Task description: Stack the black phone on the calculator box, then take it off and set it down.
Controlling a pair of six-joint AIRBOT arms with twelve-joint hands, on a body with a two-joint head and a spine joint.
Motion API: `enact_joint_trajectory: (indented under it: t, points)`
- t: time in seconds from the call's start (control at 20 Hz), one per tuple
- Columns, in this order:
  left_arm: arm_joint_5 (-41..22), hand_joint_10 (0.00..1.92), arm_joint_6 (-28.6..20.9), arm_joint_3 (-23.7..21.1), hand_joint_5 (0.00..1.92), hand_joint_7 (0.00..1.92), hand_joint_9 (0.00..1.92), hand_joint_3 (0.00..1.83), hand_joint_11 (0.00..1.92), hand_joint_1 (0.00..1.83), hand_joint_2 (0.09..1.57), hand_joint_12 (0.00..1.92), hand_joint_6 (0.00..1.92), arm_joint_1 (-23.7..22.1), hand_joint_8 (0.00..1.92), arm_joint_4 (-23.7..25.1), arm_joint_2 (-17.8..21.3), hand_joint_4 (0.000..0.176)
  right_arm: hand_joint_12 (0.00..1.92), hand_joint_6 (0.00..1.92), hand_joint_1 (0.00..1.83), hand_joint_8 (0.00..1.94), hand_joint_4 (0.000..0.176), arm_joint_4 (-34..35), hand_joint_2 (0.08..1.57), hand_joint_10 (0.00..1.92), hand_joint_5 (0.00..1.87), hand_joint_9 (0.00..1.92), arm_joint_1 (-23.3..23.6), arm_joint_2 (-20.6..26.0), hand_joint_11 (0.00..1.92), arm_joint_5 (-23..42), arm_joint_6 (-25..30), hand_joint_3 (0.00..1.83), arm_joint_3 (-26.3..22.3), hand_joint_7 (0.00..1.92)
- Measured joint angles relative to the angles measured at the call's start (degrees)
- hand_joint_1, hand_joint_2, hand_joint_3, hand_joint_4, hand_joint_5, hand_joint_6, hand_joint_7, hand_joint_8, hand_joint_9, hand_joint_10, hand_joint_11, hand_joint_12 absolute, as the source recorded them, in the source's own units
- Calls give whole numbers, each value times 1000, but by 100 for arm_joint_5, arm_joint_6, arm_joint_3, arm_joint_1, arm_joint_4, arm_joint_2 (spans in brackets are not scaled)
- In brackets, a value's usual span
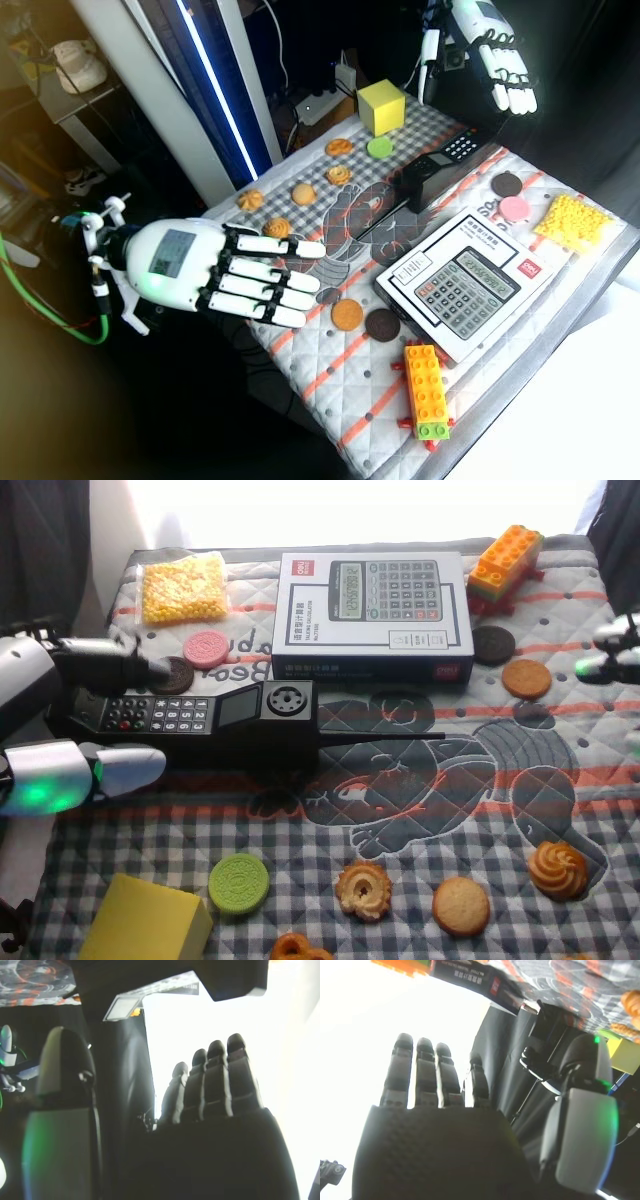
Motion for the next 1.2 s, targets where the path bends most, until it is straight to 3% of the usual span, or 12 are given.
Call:
enact_joint_trajectory:
  t: [0.25,0.4,0.45,0.55,0.6,0.7,0.8,0.85,0.95,1.0,1.1,1.2]
  points:
    - [245,18,0,481,492,566,618,0,100,698,1068,1467,0,-503,0,-59,-302,0,249,9,407,2,67,-28,1395,7,615,433,0,-39,376,0,0,0,7,423]
    - [647,11,105,748,238,295,294,0,0,679,962,1037,3,-883,3,-94,-492,137,222,9,378,3,73,-24,1394,1,634,424,-7,-42,362,-4,0,0,13,436]
    - [876,5,481,782,182,250,266,0,0,663,934,895,4,-1014,4,-116,-573,165,213,7,374,5,75,-31,1395,0,635,420,-7,-46,353,-7,0,1,26,441]
    - [1311,4,1357,782,202,202,255,0,0,735,877,841,5,-1213,1,-256,-702,145,208,2,370,0,70,-28,1406,3,633,436,-7,-46,399,-4,0,3,35,438]
    - [1475,7,1797,782,191,210,271,0,0,735,864,892,2,-1303,3,-380,-796,168,205,2,368,1,66,-22,1410,3,633,438,-7,-46,402,-9,0,5,35,438]
    - [1639,8,2037,789,190,231,301,1,0,671,882,988,2,-1342,3,-446,-903,176,180,1,394,1,61,-35,1414,0,632,419,-7,-46,374,-7,0,2,35,427]
    - [1836,2,2039,879,363,247,292,7,0,648,928,876,28,-1344,3,-466,-938,63,173,1,418,1,53,-26,1418,0,632,399,-24,-46,369,-13,0,1,35,421]
    - [1967,1,2059,944,403,249,294,5,0,628,943,840,22,-1394,1,-496,-949,48,171,0,427,0,52,-35,1426,0,631,397,-24,-46,368,-17,0,4,35,419]
    - [2031,20,2061,1014,284,299,364,5,0,622,966,927,1,-1416,9,-509,-949,120,174,0,388,1,59,-55,1423,1,625,392,-24,-46,379,-7,0,2,35,417]
    - [2105,21,2085,1025,322,329,387,5,0,668,985,955,10,-1453,10,-527,-949,107,177,1,377,2,62,-61,1425,1,625,392,-24,-46,388,-7,0,3,35,421]
    - [2124,29,2083,1025,578,455,464,2,0,796,1046,950,32,-1475,17,-514,-981,15,186,3,409,2,55,-66,1423,5,633,407,-24,-48,412,-13,0,0,35,425]
    - [2155,67,2079,1038,802,674,580,0,12,1038,1032,1088,30,-1478,50,-540,-1023,0,193,2,409,4,63,-72,1419,11,634,426,-24,-55,433,-11,0,0,35,432]
